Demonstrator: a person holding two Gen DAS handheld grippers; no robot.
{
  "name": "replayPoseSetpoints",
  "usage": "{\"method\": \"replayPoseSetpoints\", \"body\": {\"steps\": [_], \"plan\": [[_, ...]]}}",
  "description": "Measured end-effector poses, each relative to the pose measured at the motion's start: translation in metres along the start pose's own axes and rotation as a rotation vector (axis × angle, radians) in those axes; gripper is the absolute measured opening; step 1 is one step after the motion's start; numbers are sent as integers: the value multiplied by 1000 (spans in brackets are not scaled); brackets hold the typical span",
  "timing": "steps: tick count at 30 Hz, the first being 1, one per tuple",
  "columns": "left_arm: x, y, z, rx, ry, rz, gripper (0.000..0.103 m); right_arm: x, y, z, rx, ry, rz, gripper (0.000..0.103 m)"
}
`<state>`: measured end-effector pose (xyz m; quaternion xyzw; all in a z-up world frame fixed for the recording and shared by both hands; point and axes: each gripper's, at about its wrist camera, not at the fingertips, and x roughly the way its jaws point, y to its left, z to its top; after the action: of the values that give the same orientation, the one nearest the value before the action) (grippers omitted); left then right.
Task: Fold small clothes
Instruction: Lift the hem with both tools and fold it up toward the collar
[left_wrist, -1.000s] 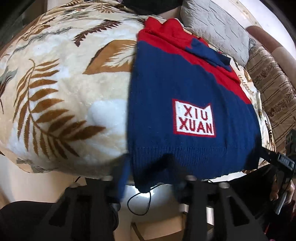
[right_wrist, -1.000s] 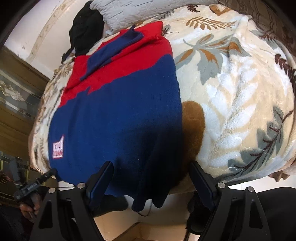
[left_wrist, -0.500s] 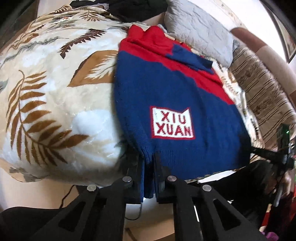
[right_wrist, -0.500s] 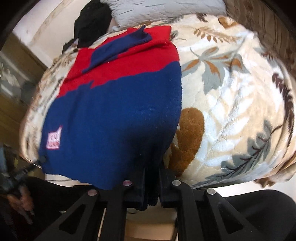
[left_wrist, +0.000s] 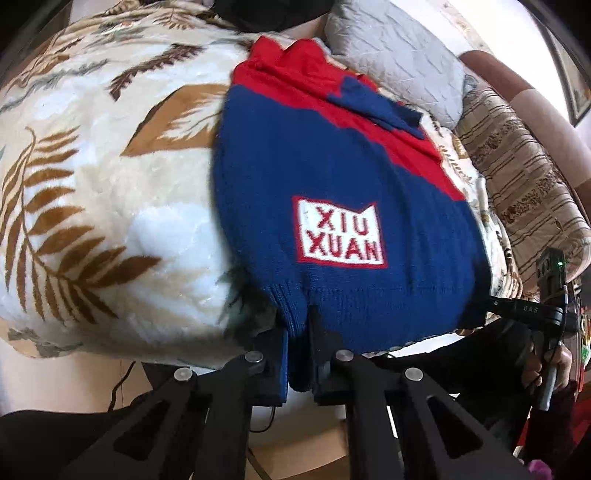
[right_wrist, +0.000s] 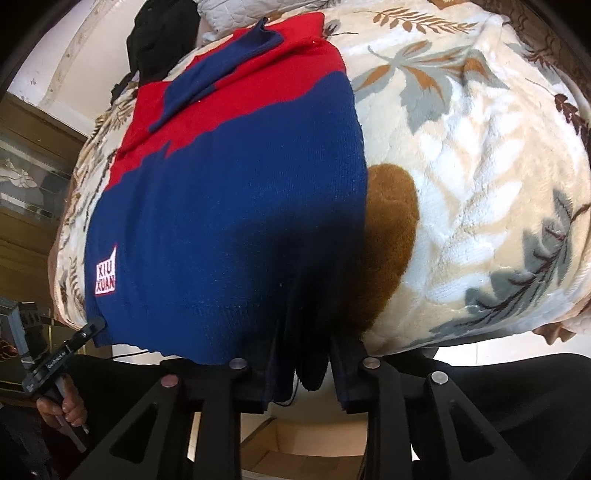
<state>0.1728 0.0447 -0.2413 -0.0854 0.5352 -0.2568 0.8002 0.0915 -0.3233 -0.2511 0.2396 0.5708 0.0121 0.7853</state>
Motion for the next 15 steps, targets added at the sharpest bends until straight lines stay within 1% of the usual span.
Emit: {"method": "replayPoseSetpoints", "body": {"steps": [1, 3, 4, 5, 7, 10, 13, 15], "plan": [[-2, 1, 0, -3, -7, -13, 9, -1, -2, -1, 5, -10, 23, 29], [-6, 1, 3, -16, -23, -43, 8, -5, -9, -3, 12, -28, 42, 22], [-9, 1, 4, -20, -36, -69, 8, -8, -10, -3, 3, -37, 52, 14], [-12, 1, 5, -29, -47, -98, 8, -12, -13, -5, -4, -42, 67, 13], [-20, 2, 9, -48, -69, -158, 8, -23, -17, -4, -6, -57, 134, 13], [-31, 0, 17, -61, -107, -214, 8, -38, -15, 4, -15, -98, 226, 12], [-37, 1, 24, -50, -147, -214, 8, -56, -11, 14, -25, -133, 266, 12], [-35, 4, 23, -58, -139, -208, 8, -61, -10, 18, -35, -142, 243, 12]]}}
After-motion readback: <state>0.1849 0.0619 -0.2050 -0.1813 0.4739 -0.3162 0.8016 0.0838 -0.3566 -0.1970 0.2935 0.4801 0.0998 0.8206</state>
